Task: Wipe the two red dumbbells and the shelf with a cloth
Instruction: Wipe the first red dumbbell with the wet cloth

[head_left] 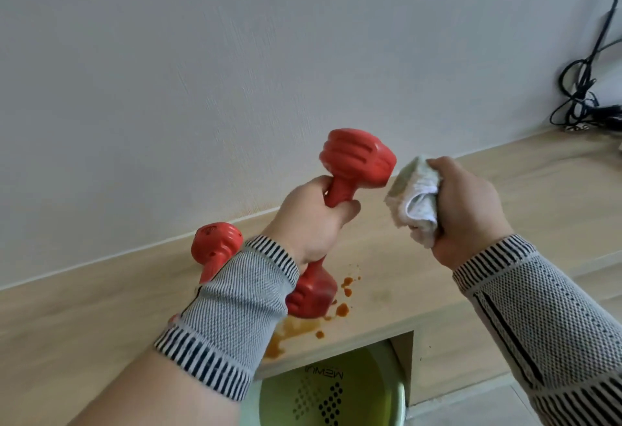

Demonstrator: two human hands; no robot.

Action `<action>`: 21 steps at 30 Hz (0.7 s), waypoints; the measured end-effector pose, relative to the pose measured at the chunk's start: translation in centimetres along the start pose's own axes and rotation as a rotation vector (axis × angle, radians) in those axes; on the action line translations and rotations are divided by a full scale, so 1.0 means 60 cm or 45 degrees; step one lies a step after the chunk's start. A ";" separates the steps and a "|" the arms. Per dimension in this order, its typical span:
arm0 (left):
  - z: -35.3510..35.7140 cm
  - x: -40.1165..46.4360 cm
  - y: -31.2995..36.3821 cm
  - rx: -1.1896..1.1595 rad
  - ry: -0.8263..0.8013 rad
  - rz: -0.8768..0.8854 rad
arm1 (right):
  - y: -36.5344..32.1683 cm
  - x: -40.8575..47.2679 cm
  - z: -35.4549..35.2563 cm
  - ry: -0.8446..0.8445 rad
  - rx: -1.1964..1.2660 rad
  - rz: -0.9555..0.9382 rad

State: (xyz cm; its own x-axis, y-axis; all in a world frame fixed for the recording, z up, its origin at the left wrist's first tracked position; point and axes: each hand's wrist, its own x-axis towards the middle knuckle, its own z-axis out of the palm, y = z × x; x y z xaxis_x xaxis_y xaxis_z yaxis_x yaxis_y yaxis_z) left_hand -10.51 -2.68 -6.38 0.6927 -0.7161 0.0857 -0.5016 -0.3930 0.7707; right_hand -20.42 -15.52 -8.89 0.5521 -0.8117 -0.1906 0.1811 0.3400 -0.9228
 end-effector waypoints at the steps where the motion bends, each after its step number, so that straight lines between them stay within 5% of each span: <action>1: 0.005 0.016 0.009 -0.010 0.007 0.007 | -0.004 0.004 -0.005 0.005 0.023 -0.015; 5: 0.042 0.092 0.037 0.052 -0.093 0.001 | -0.023 0.019 -0.029 0.107 0.109 -0.099; 14: 0.195 0.208 0.050 0.871 -0.420 0.293 | -0.021 0.056 -0.096 0.281 0.144 -0.078; 21: 0.239 0.255 0.014 1.051 -0.481 0.358 | -0.022 0.065 -0.132 0.343 0.247 0.038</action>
State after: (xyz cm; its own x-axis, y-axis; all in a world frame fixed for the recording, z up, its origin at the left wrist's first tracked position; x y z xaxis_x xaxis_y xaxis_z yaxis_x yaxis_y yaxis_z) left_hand -7.75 -22.25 -13.49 0.3498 -0.9289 -0.1214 -0.9324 -0.3578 0.0508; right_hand -24.92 -22.87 -11.08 0.3292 -0.8875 -0.3225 0.3340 0.4289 -0.8393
